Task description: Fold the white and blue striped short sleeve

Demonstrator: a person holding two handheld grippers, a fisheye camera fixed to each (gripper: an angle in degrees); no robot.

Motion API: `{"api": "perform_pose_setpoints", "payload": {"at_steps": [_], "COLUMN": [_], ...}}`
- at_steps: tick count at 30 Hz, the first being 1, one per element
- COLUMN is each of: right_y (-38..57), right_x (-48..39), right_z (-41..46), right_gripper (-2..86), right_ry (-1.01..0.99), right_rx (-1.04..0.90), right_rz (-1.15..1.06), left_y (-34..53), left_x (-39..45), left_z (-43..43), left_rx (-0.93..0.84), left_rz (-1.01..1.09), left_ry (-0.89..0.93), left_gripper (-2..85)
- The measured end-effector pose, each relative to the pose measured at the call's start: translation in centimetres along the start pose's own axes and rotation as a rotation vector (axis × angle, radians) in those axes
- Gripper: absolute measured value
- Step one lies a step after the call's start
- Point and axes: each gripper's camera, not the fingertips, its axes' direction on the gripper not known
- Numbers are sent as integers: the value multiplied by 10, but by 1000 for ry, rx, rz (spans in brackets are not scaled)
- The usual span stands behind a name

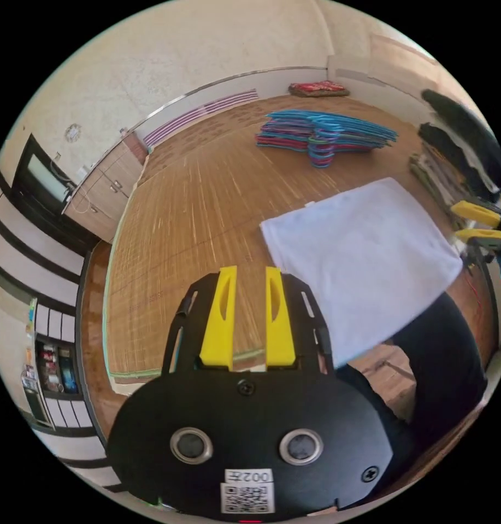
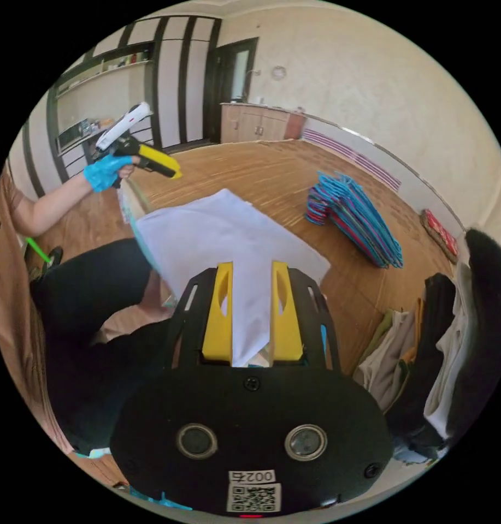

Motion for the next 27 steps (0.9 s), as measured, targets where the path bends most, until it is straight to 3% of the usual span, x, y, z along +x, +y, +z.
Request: {"api": "perform_pose_setpoints", "payload": {"at_steps": [5, 11, 18, 27], "right_y": [27, 47, 61, 51], "right_x": [-68, -118, -146, -153], "right_z": [0, 32, 52, 13], "right_gripper": [124, 132, 92, 10], "right_ry": [37, 188, 384, 424], "right_rx": [-58, -178, -220, -121], "right_rz": [-130, -234, -299, -241], "left_y": [32, 45, 50, 66], "left_x": [34, 73, 113, 184], "left_z": [-36, -53, -73, -71], "left_rx": [43, 58, 106, 147], "left_rz": [137, 255, 402, 558], "left_ry": [201, 255, 277, 161], "left_gripper": [67, 66, 93, 125]}}
